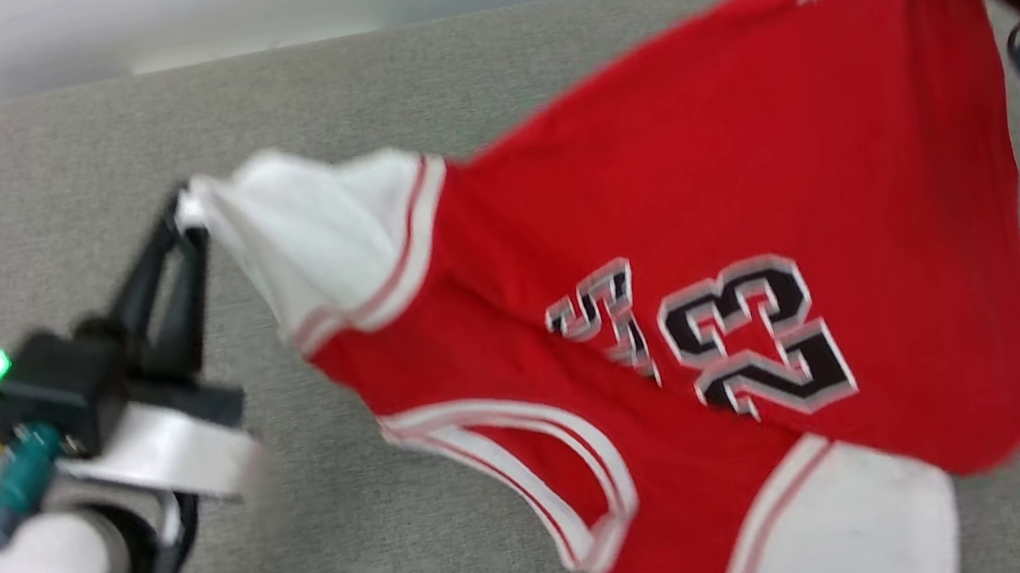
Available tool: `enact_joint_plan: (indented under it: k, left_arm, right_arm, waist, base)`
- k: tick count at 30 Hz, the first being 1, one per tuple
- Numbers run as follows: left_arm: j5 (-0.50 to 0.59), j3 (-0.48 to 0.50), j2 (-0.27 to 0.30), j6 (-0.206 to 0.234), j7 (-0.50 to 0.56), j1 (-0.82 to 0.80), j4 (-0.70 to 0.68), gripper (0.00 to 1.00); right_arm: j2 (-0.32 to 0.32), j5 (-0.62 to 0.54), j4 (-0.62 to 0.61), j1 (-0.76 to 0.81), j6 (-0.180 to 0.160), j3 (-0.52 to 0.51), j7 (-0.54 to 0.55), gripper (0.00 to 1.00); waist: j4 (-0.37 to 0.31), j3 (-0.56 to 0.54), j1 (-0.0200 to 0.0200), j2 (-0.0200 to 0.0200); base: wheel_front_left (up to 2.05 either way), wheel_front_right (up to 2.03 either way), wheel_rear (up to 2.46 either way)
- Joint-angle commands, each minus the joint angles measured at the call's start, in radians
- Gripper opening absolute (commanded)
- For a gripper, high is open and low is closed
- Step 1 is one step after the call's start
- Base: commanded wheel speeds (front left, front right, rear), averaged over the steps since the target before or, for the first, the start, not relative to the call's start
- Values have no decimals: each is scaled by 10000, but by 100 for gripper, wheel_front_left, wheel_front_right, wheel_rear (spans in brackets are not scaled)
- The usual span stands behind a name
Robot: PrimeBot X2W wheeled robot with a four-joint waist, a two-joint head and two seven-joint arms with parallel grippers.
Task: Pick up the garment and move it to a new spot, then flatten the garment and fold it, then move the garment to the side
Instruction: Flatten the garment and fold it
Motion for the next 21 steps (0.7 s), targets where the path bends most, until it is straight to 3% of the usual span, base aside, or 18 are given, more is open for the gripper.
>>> enact_joint_plan:
  k: [1,7,12,21]
  left_arm:
    - [83,93,88,-95,107,-366,-14,0]
    - [336,485,133,-806,891,-2789,95,0]
    - [413,606,-160,-1646,1506,-4967,878,0]
    - [731,538,-1196,-2828,2007,-8604,2886,0]
  right_arm:
    - [63,-149,16,-287,-8,-133,-282,0]
    - [800,-1042,738,-1128,-11,-1189,-1515,0]
    - [1428,-1773,1049,-1969,-8,-1735,-1442,0]
    - [2326,-2915,1930,-4227,-8,-2633,-967,0]
  waist:
    - [-113,18,0,0]
    - [-387,437,0,0]
    - [-526,1008,0,0]
    - [-564,2236,0,0]
  base:
    - [0,0,0]
    - [0,0,0]
    - [0,0,0]
    - [0,0,0]
